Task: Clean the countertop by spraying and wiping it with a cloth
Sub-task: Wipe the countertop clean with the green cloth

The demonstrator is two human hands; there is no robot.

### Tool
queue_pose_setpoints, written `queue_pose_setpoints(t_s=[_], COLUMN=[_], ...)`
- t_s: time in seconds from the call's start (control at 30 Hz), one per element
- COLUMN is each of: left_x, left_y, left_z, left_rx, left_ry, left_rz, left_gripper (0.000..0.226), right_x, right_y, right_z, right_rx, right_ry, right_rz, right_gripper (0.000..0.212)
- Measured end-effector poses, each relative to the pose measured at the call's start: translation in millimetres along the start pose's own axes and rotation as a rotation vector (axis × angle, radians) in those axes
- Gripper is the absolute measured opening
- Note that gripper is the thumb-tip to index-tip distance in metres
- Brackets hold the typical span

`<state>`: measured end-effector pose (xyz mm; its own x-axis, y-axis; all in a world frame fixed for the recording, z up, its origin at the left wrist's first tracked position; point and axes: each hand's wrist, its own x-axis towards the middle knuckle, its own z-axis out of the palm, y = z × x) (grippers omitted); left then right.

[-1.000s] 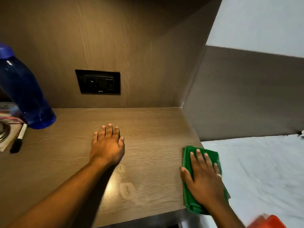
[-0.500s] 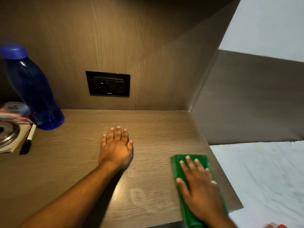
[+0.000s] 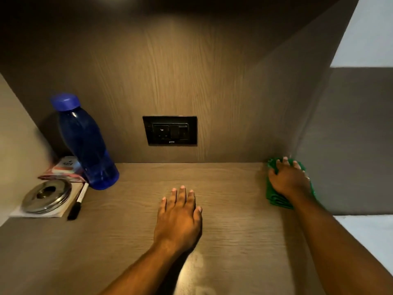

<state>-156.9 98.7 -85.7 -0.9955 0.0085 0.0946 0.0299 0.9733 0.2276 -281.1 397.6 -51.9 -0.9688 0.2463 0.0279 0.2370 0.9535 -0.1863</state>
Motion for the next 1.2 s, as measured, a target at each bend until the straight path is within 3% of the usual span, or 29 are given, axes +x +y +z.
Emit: queue_pose_setpoints(t_s=[0.13, 0.2, 0.33, 0.43, 0.53, 0.73, 0.8, 0.9, 0.97, 1.03, 1.1, 1.2], left_x=[-1, -1, 4, 3, 4, 3, 1, -16, -35, -57, -74, -79], left_y=[2, 4, 1, 0, 2, 5, 9, 17, 26, 48, 80, 109], left_z=[-1, -2, -2, -3, -5, -7, -13, -28, -32, -29, -27, -33], left_rx=[0.025, 0.016, 0.041, 0.037, 0.043, 0.025, 0.014, 0.055, 0.07, -0.02, -0.118, -0.239], left_ry=[-0.001, -0.003, -0.011, -0.008, -0.014, -0.032, -0.057, 0.033, 0.138, 0.1, -0.014, -0.15], left_rz=[0.005, -0.002, -0.008, -0.019, -0.017, -0.023, -0.027, 0.024, 0.059, 0.031, -0.015, -0.115], left_gripper=[0.063, 0.063, 0.064, 0.062, 0.062, 0.063, 0.062, 0.049, 0.041, 0.047, 0.052, 0.046], right_x=[0, -1, -23, -71, -121, -189, -205, -222, -225, -226, -225, -225], right_y=[-2, -8, -30, -57, -70, -53, -53, -38, -21, -8, -11, -26], right_z=[3, 2, 5, 14, 19, 18, 12, -7, -18, -23, -29, -34], right_rx=[0.104, 0.095, -0.083, -0.045, 0.018, 0.084, 0.244, 0.543, 0.426, 0.306, 0.327, 0.389], right_ry=[-0.011, -0.021, -0.075, -0.136, -0.17, -0.132, -0.108, 0.115, 0.269, 0.139, -0.033, -0.144], right_rz=[0.25, 0.268, -0.075, -0.43, -0.572, -0.394, -0.291, -0.014, 0.099, 0.173, 0.23, 0.304], right_gripper=[0.071, 0.071, 0.067, 0.069, 0.07, 0.068, 0.065, 0.055, 0.049, 0.043, 0.039, 0.026])
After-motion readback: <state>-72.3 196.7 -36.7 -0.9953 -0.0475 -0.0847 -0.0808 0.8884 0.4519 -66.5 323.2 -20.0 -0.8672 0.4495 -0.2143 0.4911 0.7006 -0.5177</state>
